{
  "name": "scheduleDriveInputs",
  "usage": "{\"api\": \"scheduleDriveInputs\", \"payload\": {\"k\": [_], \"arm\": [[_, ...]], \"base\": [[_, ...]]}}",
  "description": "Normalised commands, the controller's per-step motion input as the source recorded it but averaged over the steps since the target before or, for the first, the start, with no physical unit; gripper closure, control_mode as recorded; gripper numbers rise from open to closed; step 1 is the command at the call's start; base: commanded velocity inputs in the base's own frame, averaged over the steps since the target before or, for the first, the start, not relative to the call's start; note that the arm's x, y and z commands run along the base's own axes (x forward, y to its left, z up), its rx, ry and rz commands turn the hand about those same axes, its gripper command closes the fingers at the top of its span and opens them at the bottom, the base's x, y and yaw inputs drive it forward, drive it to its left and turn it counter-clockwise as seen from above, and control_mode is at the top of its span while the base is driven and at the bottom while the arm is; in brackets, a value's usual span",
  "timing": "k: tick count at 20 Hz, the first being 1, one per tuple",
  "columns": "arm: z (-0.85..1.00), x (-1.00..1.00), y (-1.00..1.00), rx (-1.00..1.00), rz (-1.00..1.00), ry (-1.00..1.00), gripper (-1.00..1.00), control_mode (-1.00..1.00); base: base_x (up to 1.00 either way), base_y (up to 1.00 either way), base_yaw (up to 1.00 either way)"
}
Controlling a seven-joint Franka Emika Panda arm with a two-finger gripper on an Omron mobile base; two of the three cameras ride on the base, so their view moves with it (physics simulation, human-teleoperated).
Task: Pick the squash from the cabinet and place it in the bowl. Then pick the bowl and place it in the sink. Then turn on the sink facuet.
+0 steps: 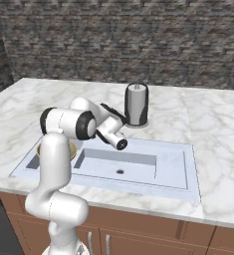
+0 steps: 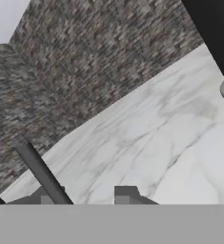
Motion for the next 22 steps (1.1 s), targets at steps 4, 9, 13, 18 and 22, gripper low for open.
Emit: {"api": "scheduleDriveInputs", "payload": {"k": [4, 9, 13, 18, 22], "arm": [[0.07, 0.0, -1.0, 0.3, -0.06, 0.29, 1.0, -1.0], [0.0, 0.0, -0.98, 0.27, -0.06, 0.32, 1.0, -1.0], [-0.1, 0.0, -0.93, 0.22, -0.06, 0.37, 1.0, -1.0], [-0.61, 0.0, -0.96, 0.13, -0.03, 0.3, 1.0, -1.0], [-0.96, 0.0, -0.86, 0.03, 0.0, 0.24, 1.0, -1.0]], "base": [[0.0, 0.0, 0.0], [0.0, 0.0, 0.0], [0.0, 0.0, 0.0], [0.0, 0.0, 0.0], [0.0, 0.0, 0.0]]}}
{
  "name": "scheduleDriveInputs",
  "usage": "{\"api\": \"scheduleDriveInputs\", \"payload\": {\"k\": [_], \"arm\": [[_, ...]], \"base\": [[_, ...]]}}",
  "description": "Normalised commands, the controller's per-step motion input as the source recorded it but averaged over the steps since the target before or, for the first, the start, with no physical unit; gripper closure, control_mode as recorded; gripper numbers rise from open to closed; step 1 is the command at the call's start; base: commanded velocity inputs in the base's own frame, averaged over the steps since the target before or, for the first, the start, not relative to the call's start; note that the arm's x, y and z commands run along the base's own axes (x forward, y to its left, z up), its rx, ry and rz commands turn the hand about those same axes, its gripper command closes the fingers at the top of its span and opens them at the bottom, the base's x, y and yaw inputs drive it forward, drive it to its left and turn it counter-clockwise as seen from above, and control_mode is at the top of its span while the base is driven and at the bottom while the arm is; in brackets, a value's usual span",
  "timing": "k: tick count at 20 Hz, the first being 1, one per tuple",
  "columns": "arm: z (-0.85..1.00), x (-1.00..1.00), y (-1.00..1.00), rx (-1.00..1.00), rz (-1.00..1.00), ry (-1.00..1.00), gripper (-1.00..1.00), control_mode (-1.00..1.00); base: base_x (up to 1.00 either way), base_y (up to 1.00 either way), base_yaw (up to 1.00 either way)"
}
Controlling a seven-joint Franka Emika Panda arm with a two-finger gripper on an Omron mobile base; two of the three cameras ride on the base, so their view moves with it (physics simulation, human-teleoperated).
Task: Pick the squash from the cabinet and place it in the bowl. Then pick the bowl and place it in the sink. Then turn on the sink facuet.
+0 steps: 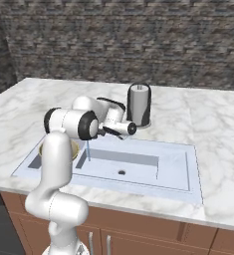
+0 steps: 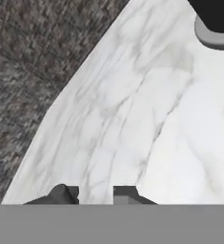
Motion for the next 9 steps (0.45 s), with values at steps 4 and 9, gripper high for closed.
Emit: {"api": "scheduleDriveInputs", "payload": {"k": [4, 9], "arm": [[-0.93, -0.03, -0.74, 0.01, 0.0, 0.2, 1.0, -1.0], [-0.31, -0.09, -0.35, 0.01, -0.01, 0.06, 1.0, -1.0]], "base": [[0.0, 0.0, 0.0], [0.0, 0.0, 0.0]]}}
